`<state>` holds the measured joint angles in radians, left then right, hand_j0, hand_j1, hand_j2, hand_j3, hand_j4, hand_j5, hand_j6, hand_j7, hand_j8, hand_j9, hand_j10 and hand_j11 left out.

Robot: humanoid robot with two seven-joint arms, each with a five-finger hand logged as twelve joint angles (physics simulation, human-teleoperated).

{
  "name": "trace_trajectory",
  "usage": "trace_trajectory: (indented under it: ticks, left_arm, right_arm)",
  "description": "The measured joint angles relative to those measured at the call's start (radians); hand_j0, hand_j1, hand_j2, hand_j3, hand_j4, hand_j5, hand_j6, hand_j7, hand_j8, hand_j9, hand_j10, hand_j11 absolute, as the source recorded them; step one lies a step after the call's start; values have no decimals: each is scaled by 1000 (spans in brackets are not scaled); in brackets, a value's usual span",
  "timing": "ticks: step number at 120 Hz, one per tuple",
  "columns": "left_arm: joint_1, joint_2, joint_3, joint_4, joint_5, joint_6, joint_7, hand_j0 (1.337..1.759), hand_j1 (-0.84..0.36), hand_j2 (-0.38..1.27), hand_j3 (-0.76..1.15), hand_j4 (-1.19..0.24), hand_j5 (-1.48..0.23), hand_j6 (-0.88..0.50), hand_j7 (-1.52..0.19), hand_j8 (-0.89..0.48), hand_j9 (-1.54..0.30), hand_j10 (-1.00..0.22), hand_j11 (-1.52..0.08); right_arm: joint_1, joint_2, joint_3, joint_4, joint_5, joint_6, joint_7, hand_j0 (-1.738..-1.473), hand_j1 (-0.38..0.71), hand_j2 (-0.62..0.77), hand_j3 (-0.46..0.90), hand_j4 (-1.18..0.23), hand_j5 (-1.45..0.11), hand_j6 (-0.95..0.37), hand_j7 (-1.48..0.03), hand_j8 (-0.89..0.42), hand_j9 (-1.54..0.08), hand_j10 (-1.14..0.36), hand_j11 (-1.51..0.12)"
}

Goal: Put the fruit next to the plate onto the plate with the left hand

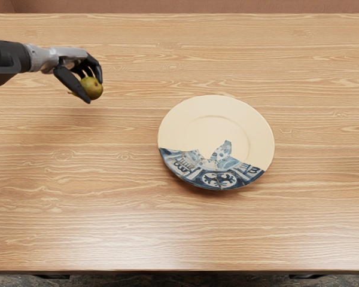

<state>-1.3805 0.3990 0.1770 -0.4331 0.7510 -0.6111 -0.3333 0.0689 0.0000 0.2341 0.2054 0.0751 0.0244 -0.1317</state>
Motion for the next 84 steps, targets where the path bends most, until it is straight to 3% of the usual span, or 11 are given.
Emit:
trace_trajectory:
  ticks: [25, 52, 84]
  left_arm:
    - [-37, -78, -1, -64, -59, -2, 55, 1653, -196, 184, 0, -706, -1022, -450, -1009, -453, -998, -558, -979]
    - [-61, -152, -5, -79, -102, -1, 94, 1652, -177, 188, 0, -726, -1030, -454, -1023, -481, -1000, -611, -1002]
    - [-85, -217, -7, -85, -127, -2, 128, 1653, -228, 290, 0, -743, -1068, -425, -1056, -453, -1032, -573, -1033]
  right_arm:
    - [0, 0, -1, 0, 0, 0, 0, -1658, -317, -5, 0, -26, -34, -26, -34, -26, -34, -26, -34]
    - [0, 0, -2, -1, 0, 0, 0, -1658, -317, -5, 0, -26, -34, -26, -35, -26, -34, -26, -35]
    - [0, 0, -3, -3, 0, 0, 0, -1658, -317, -5, 0, -27, -35, -27, -35, -27, -35, -27, -35]
